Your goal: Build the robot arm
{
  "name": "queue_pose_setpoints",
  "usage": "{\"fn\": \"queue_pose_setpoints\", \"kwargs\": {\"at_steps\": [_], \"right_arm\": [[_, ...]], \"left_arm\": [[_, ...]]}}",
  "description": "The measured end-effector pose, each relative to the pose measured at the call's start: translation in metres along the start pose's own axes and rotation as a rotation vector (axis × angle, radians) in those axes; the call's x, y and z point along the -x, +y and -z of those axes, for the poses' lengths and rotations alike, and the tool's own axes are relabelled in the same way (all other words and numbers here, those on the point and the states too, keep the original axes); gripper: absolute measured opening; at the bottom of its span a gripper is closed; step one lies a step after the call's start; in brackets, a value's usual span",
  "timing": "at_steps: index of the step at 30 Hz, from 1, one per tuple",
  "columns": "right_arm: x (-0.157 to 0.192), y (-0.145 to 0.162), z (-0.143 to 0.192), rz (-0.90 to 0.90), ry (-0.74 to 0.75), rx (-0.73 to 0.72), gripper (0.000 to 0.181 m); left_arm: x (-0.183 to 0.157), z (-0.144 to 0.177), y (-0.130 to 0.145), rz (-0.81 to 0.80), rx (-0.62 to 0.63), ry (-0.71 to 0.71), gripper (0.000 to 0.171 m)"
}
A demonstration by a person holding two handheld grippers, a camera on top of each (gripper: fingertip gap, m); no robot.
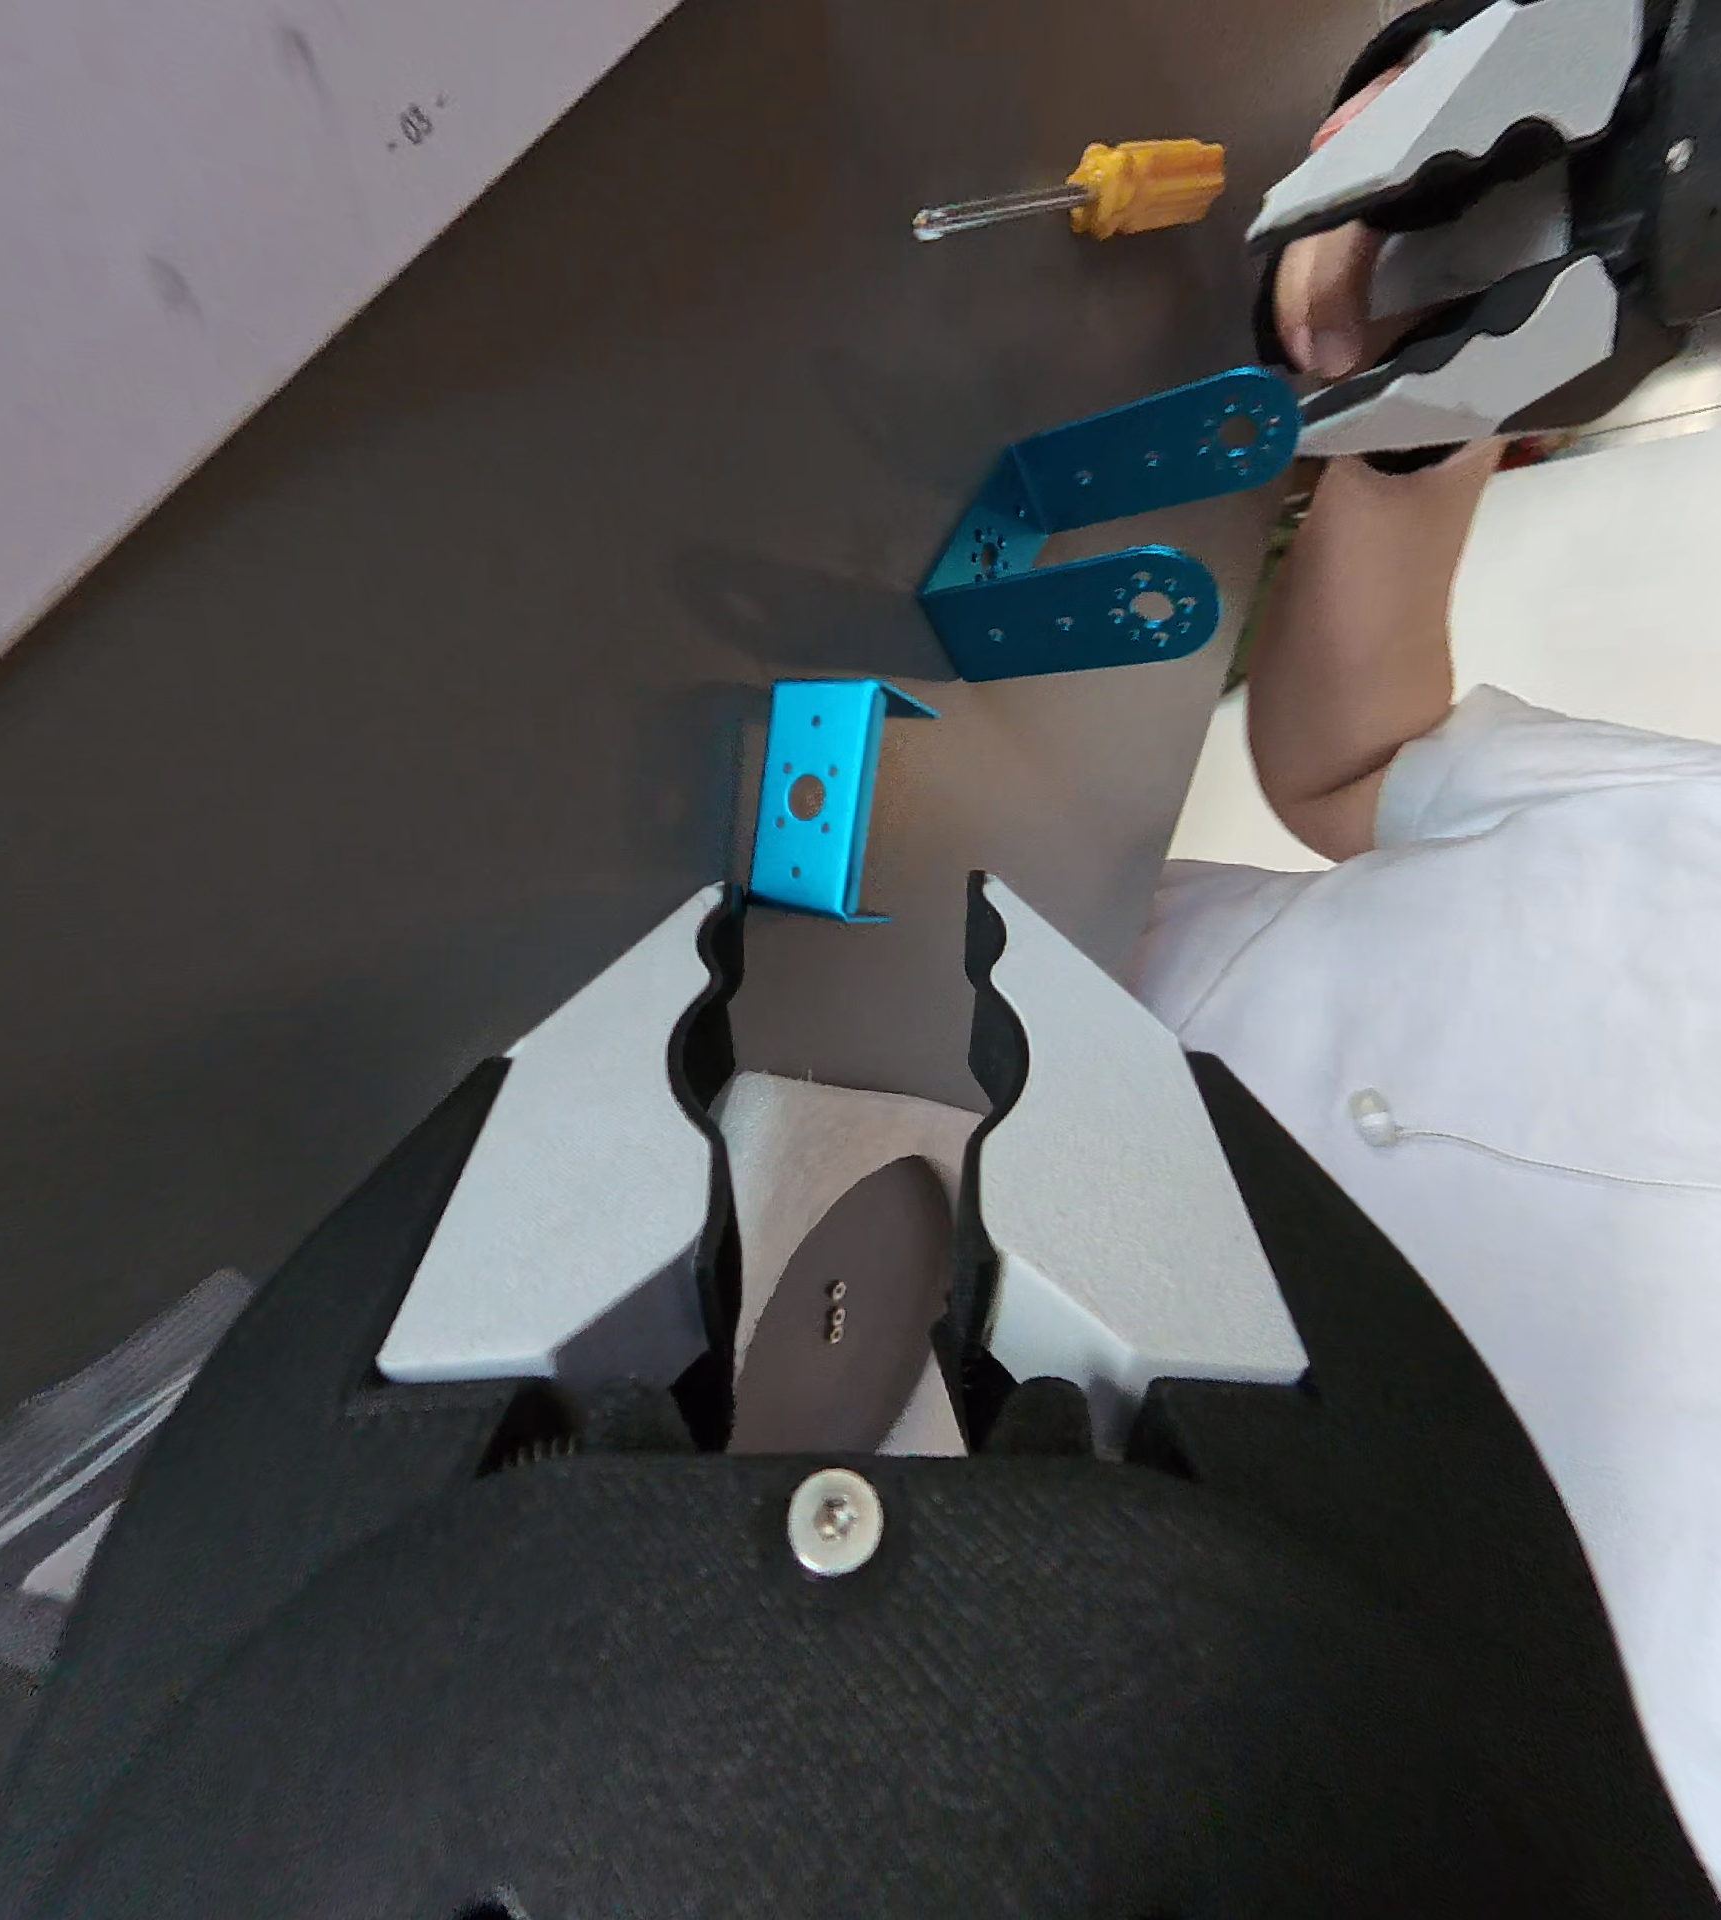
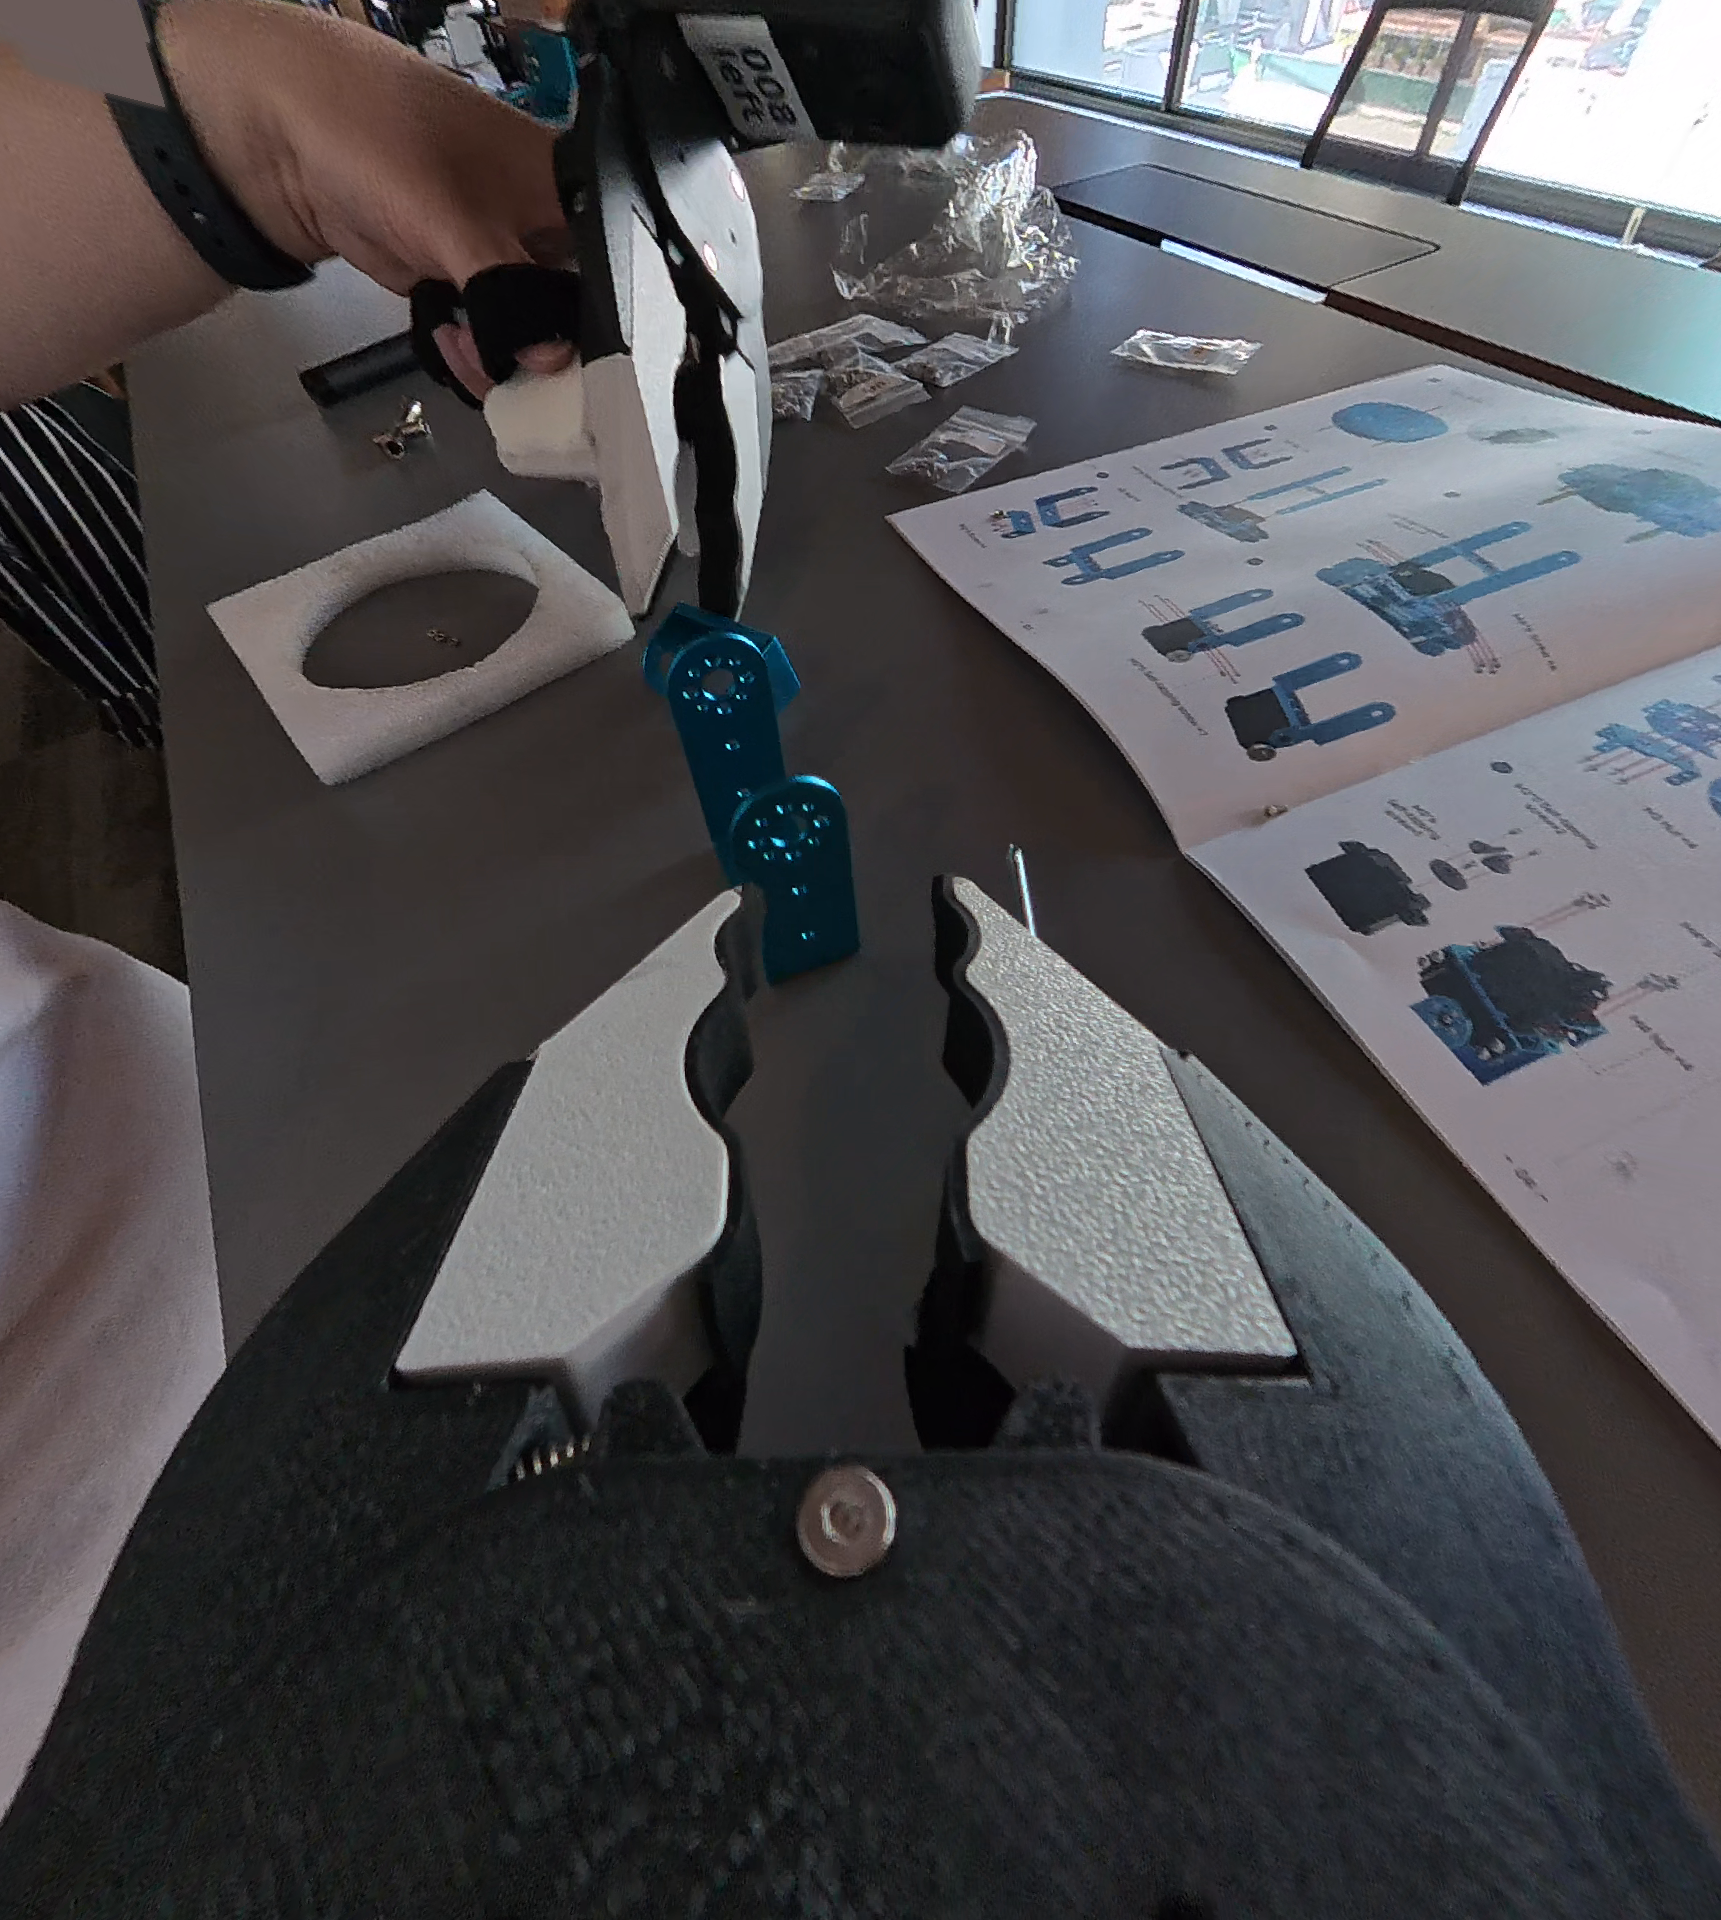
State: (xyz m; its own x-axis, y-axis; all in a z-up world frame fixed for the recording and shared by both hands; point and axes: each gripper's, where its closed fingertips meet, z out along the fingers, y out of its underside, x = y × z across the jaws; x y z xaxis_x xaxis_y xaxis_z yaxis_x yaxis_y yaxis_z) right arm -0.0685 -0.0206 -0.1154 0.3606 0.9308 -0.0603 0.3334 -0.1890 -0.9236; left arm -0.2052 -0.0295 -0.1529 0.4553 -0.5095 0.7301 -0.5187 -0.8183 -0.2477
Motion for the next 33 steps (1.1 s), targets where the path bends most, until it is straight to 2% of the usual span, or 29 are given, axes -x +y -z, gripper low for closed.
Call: {"fn": "queue_pose_setpoints", "kwargs": {"at_steps": [4,7,10,12,14,16,17,20,25,29,33], "right_arm": [[-0.005,0.004,0.01,-0.002,0.035,-0.01,0.033],[-0.009,0.002,0.019,0.018,0.08,-0.076,0.032],[-0.016,-0.018,0.038,0.091,0.206,-0.248,0.031],[-0.012,-0.037,0.057,0.205,0.287,-0.374,0.03],[-0.021,-0.046,0.072,0.267,0.415,-0.424,0.026],[-0.033,-0.042,0.074,0.235,0.462,-0.409,0.026],[-0.035,-0.039,0.072,0.209,0.454,-0.393,0.026],[-0.036,-0.035,0.066,0.189,0.427,-0.367,0.026],[-0.036,-0.033,0.064,0.177,0.409,-0.361,0.026],[-0.036,-0.031,0.062,0.175,0.401,-0.35,0.026],[-0.037,-0.031,0.062,0.189,0.41,-0.345,0.026]], "left_arm": [[0.009,0.003,0.001,-0.049,0.021,-0.135,0.038],[0.012,0.009,0.004,-0.099,0.018,-0.228,0.035],[0.005,0.032,-0.01,-0.154,-0.156,-0.239,0.022],[0.02,0.066,-0.033,-0.233,-0.314,-0.388,0.018],[0.045,0.094,-0.053,-0.349,-0.339,-0.602,0.012],[0.065,0.101,-0.07,-0.45,-0.269,-0.739,0.003],[0.073,0.098,-0.076,-0.479,-0.23,-0.756,0.001],[0.093,0.086,-0.084,-0.537,-0.062,-0.771,0.006],[0.103,0.076,-0.084,-0.632,0.165,-0.718,0.013],[0.103,0.075,-0.089,-0.693,0.253,-0.685,0.017],[0.106,0.072,-0.089,-0.705,0.283,-0.676,0.017]]}}
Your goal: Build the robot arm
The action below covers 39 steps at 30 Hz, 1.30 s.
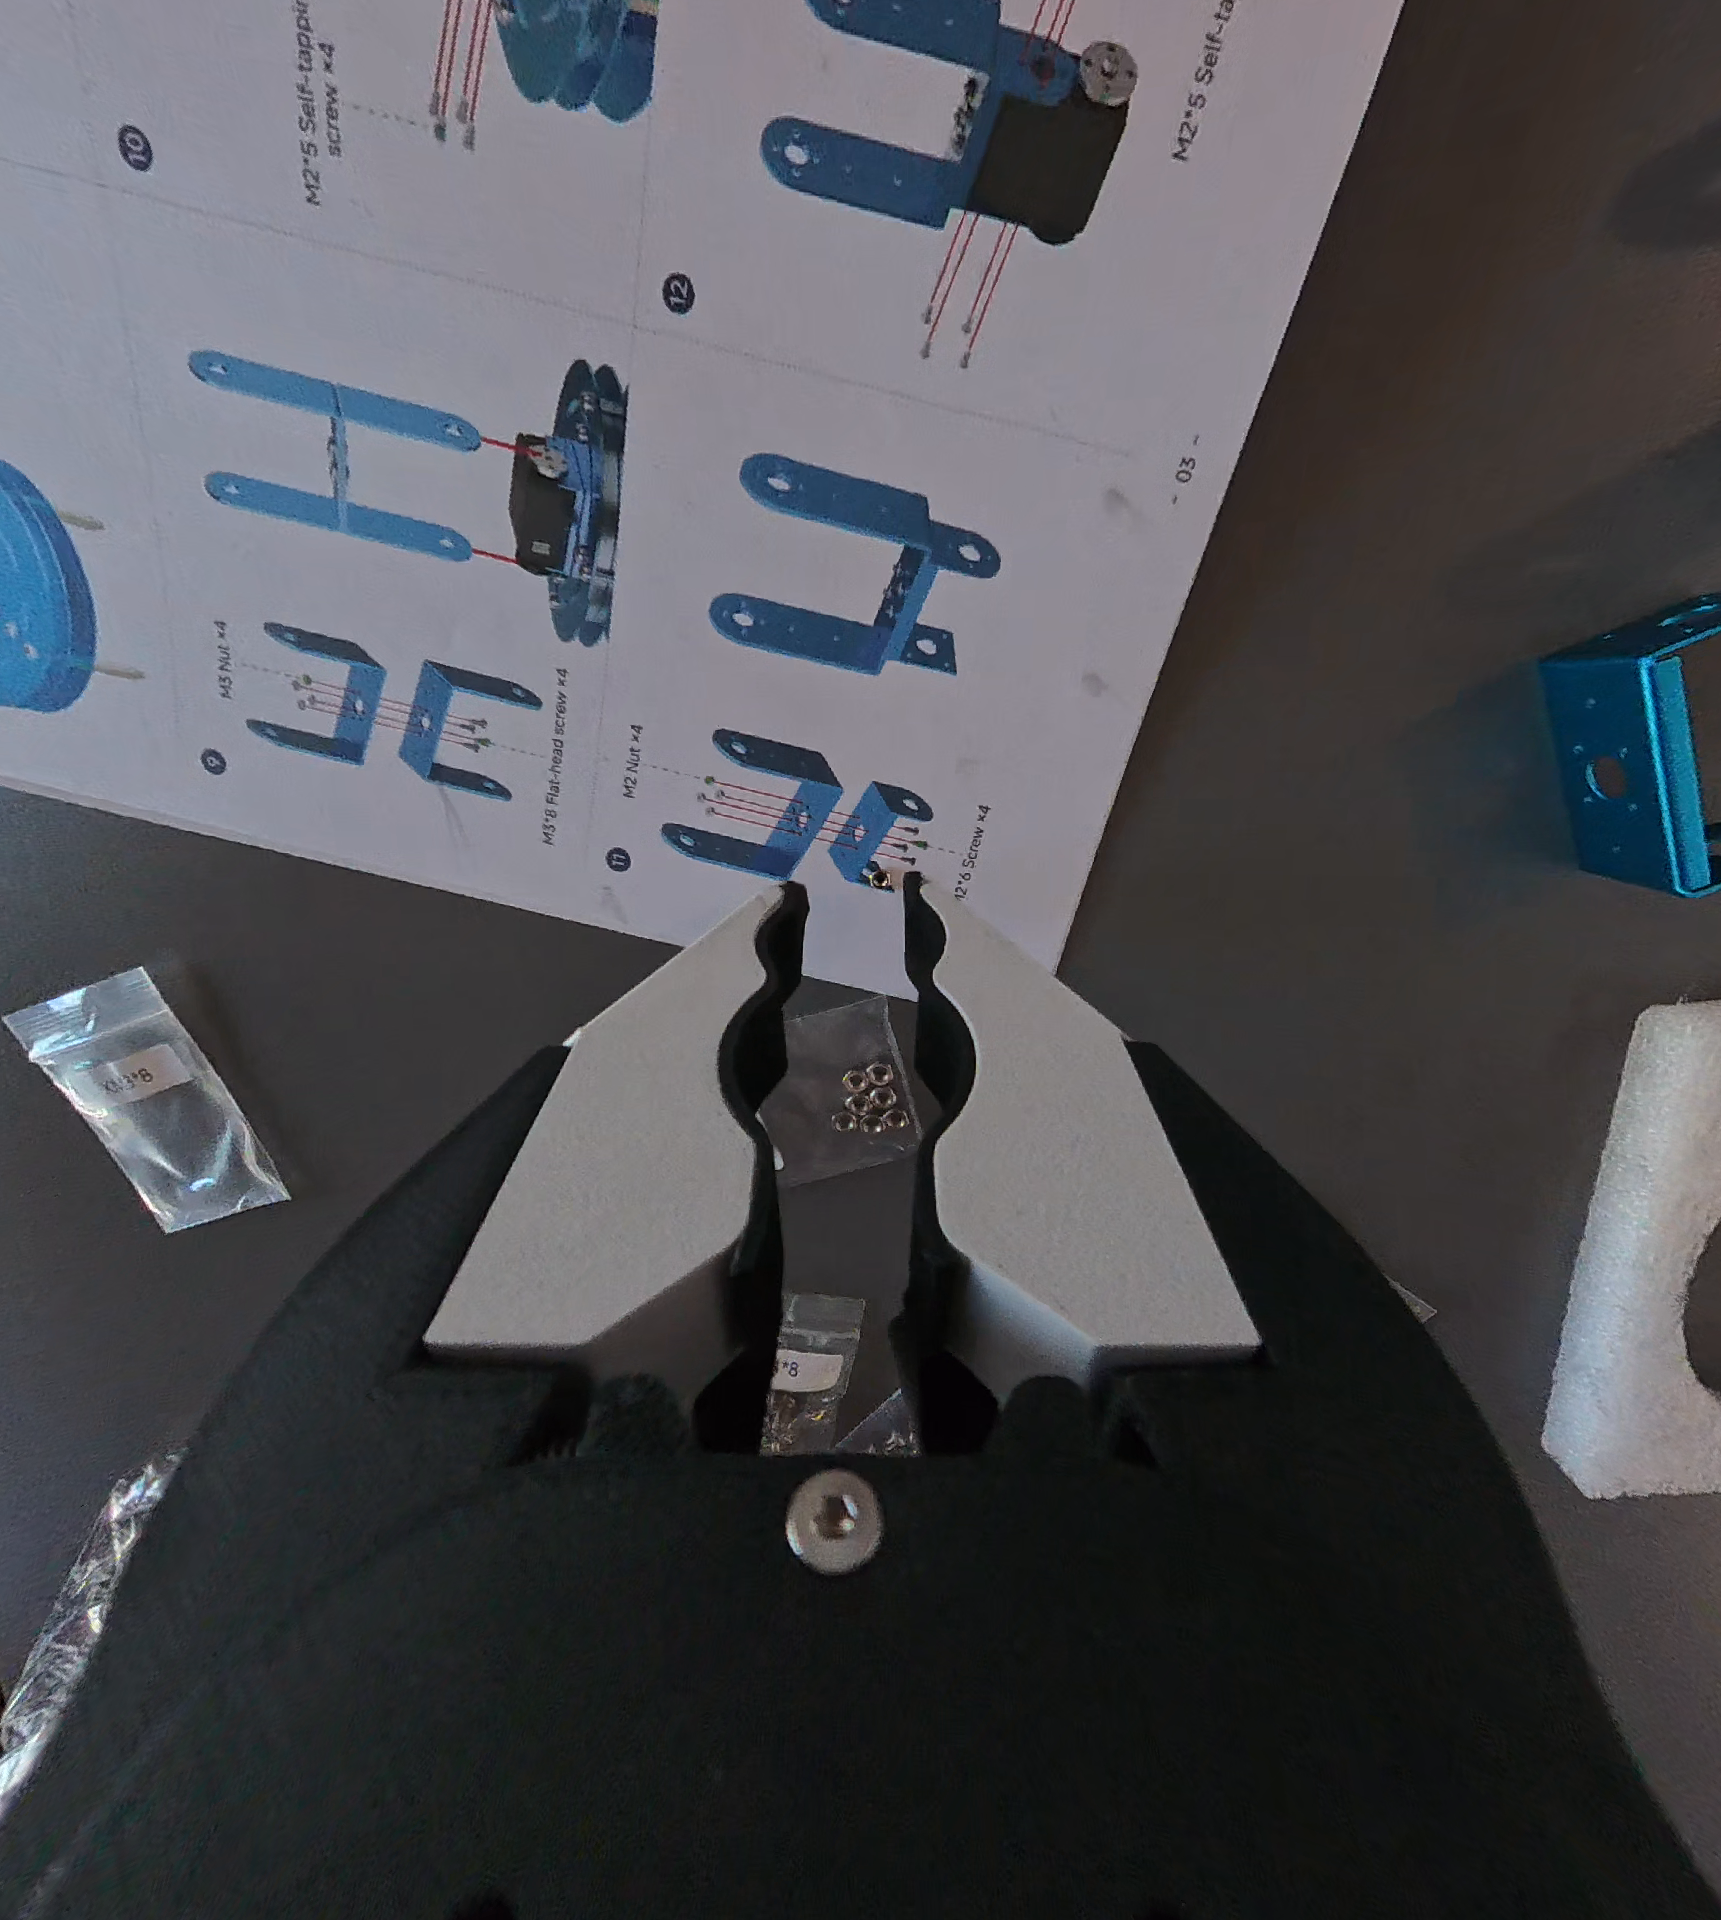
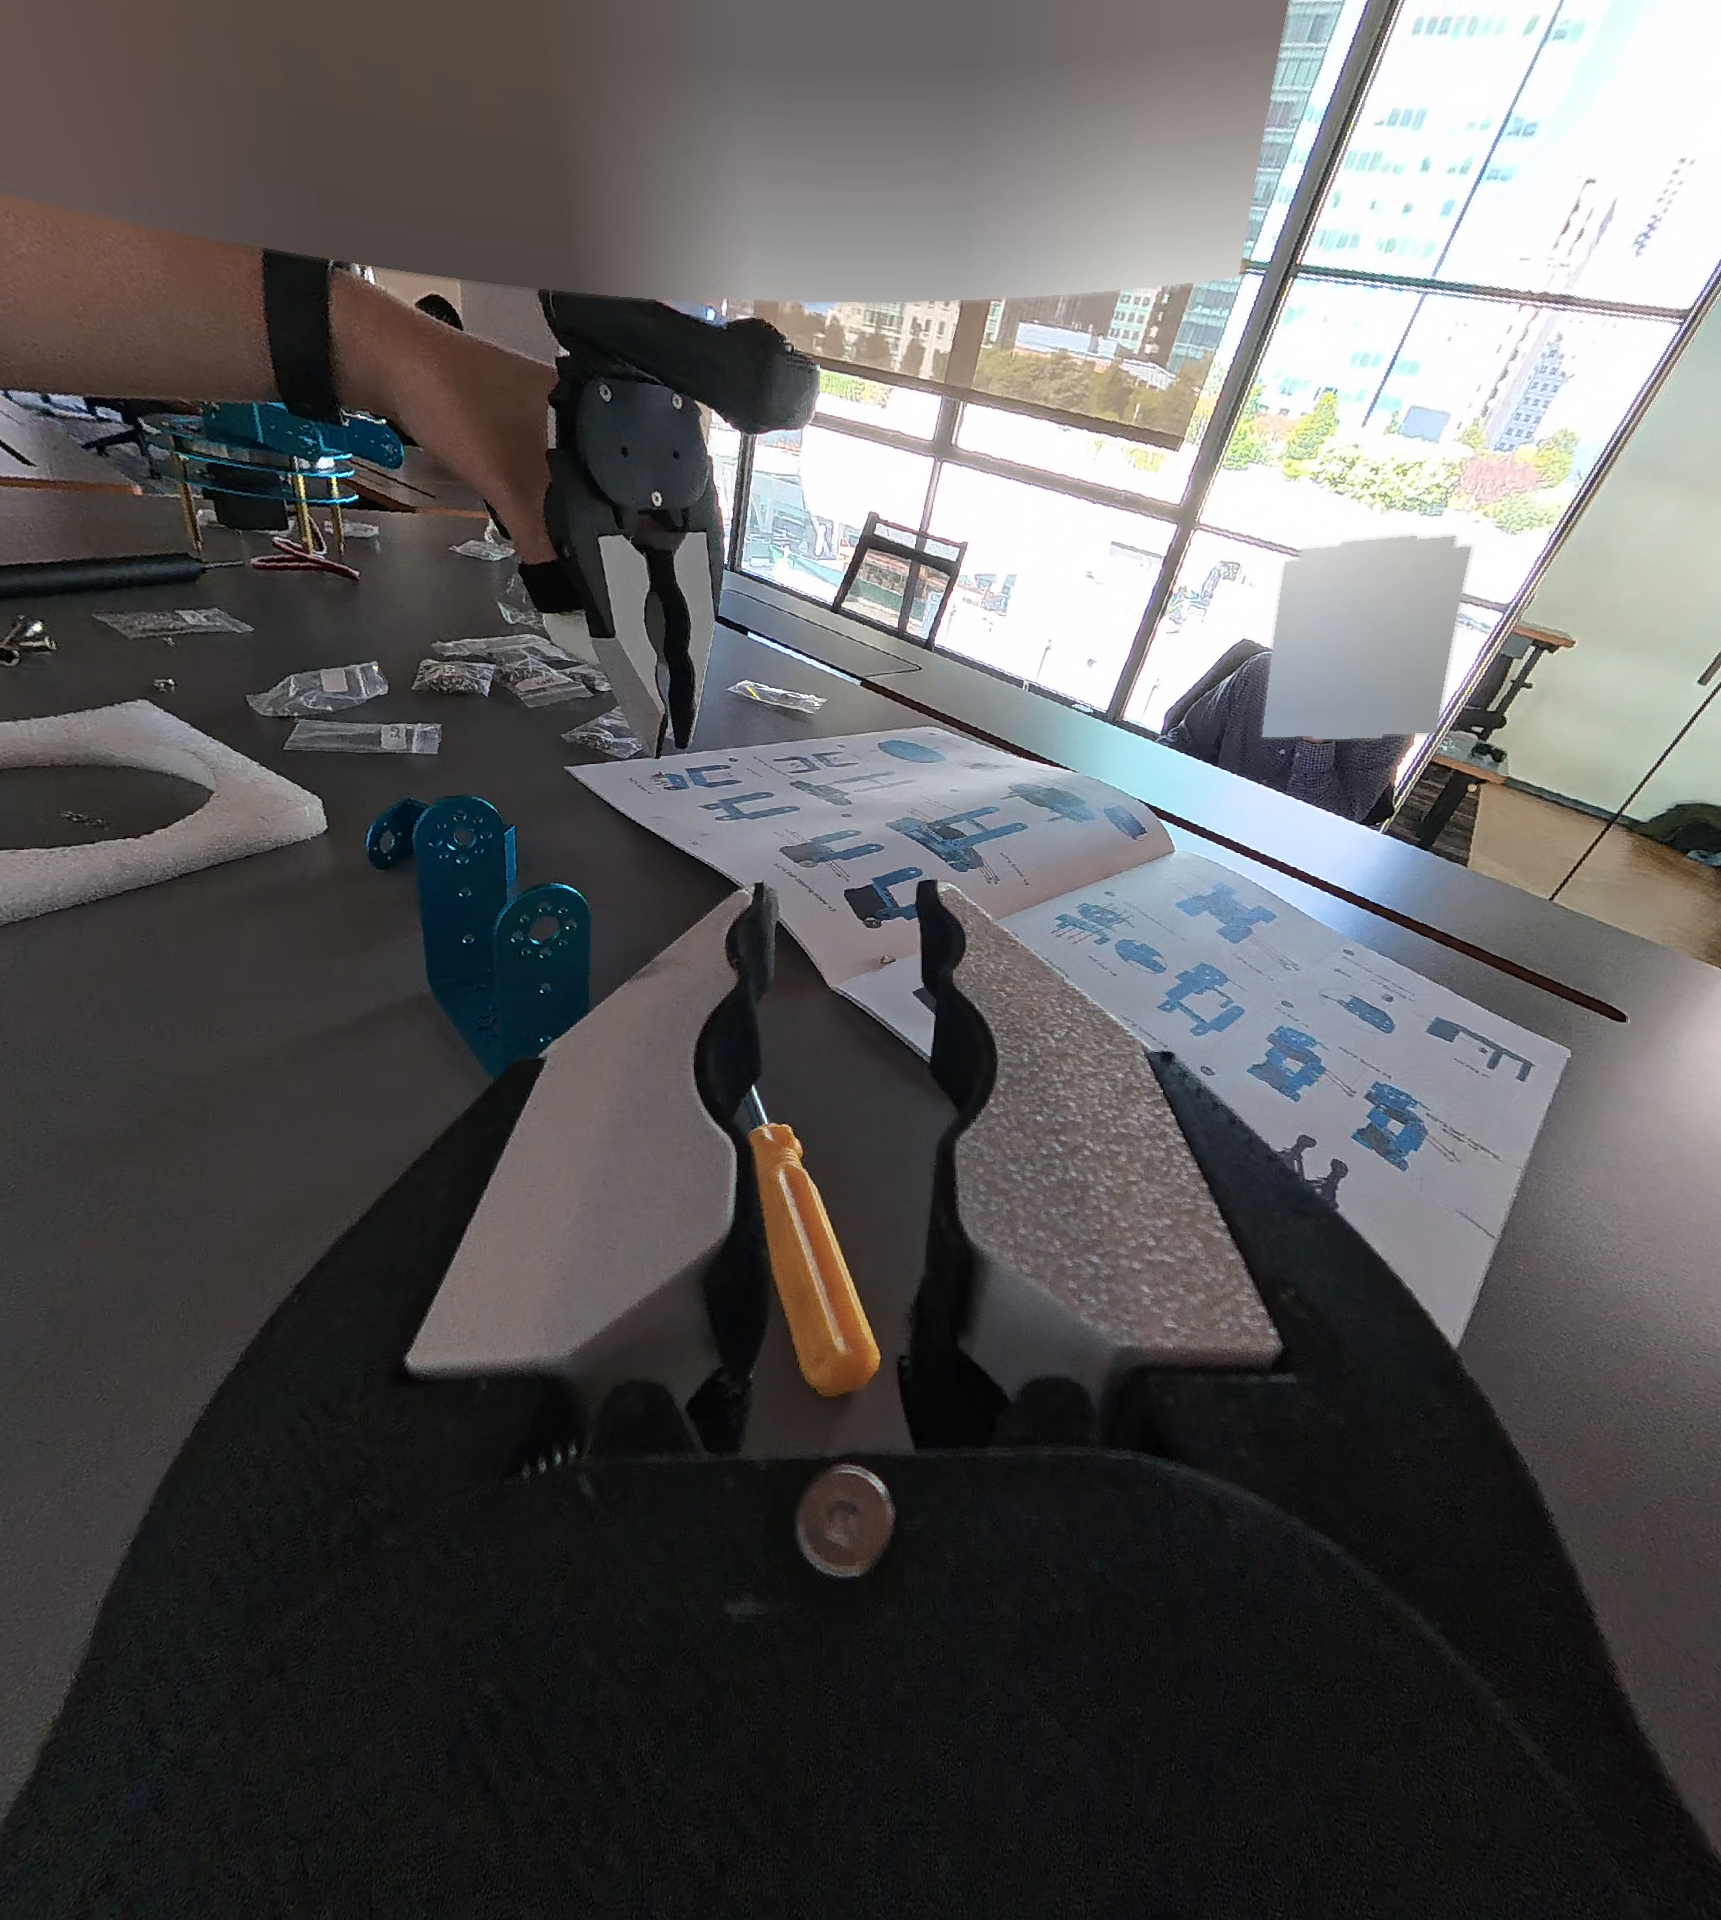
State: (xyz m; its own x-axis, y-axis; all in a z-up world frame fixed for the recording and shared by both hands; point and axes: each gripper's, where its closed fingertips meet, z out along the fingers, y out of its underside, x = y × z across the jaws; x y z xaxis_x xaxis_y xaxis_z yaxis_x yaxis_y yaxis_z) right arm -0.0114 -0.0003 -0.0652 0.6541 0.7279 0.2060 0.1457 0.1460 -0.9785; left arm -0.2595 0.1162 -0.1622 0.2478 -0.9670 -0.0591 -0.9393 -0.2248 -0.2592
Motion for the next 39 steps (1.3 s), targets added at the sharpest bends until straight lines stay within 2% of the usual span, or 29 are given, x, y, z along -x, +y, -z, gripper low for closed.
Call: {"fn": "queue_pose_setpoints", "kwargs": {"at_steps": [13,26,31,36,39], "right_arm": [[-0.005,0.003,0.0,-0.022,0.013,0.011,0.026],[-0.004,0.011,-0.003,-0.003,0.016,0.055,0.024],[-0.005,0.011,-0.003,-0.003,0.018,0.054,0.024],[-0.005,0.01,-0.003,-0.003,0.019,0.052,0.024],[-0.005,0.01,-0.003,-0.002,0.018,0.051,0.024]], "left_arm": [[-0.004,-0.009,0.002,-0.012,-0.02,0.02,0.017],[-0.007,-0.011,0.002,-0.033,-0.032,0.041,0.002],[-0.006,-0.01,0.004,-0.041,-0.048,0.016,0.002],[-0.006,0.009,-0.002,0.023,-0.131,0.016,0.002],[-0.021,0.026,-0.003,0.054,-0.183,0.03,0.002]]}}
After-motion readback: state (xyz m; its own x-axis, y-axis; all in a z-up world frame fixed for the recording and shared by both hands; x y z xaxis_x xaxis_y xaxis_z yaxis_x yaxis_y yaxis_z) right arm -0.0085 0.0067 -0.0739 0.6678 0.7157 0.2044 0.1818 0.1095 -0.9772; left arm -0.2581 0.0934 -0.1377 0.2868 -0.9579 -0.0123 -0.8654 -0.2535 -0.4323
